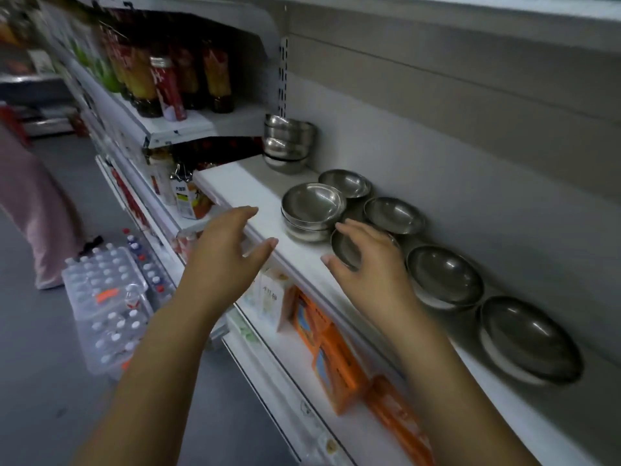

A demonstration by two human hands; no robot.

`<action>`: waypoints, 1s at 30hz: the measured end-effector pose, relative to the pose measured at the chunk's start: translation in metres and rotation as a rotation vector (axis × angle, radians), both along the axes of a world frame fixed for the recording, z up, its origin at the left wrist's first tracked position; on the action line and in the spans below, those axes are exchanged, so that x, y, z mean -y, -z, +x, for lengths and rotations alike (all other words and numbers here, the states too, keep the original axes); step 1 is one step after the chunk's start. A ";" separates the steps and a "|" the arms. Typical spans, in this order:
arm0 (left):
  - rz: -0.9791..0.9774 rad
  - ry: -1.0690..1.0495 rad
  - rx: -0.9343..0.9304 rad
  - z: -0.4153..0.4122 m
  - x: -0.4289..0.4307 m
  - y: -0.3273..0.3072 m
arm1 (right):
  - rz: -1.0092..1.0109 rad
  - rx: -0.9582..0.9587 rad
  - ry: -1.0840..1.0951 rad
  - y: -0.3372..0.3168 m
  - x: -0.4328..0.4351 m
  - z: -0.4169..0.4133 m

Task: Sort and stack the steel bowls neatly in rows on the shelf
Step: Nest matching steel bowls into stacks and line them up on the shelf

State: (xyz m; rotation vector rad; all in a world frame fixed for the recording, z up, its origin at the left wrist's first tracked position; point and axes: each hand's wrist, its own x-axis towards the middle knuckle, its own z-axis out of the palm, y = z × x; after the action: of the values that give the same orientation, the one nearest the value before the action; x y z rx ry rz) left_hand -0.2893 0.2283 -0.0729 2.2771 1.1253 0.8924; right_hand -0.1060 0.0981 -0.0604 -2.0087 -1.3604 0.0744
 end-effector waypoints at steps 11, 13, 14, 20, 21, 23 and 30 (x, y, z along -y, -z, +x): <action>-0.218 -0.020 0.188 0.029 -0.068 0.009 | -0.032 -0.171 0.009 -0.014 -0.070 0.018; -0.286 0.009 0.247 0.035 -0.087 0.010 | -0.028 -0.210 0.043 -0.013 -0.081 0.022; -0.304 0.020 0.263 0.038 -0.098 0.009 | -0.025 -0.218 0.061 -0.013 -0.087 0.024; -0.303 0.133 0.257 0.058 -0.180 0.005 | 0.000 -0.221 0.250 -0.011 -0.153 0.035; -0.307 0.149 0.249 0.063 -0.196 0.003 | 0.002 -0.197 0.269 -0.012 -0.166 0.036; -0.361 0.183 0.263 0.073 -0.231 -0.001 | -0.018 -0.187 0.299 -0.019 -0.191 0.038; -0.598 0.301 0.352 0.116 -0.326 -0.006 | 0.018 -0.253 0.341 -0.032 -0.258 0.053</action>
State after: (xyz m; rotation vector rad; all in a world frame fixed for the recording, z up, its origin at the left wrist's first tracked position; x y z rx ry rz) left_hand -0.1729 0.5542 -0.0665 1.6600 0.7372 0.6826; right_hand -0.0534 0.3559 -0.0284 -2.1057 -0.8484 0.1546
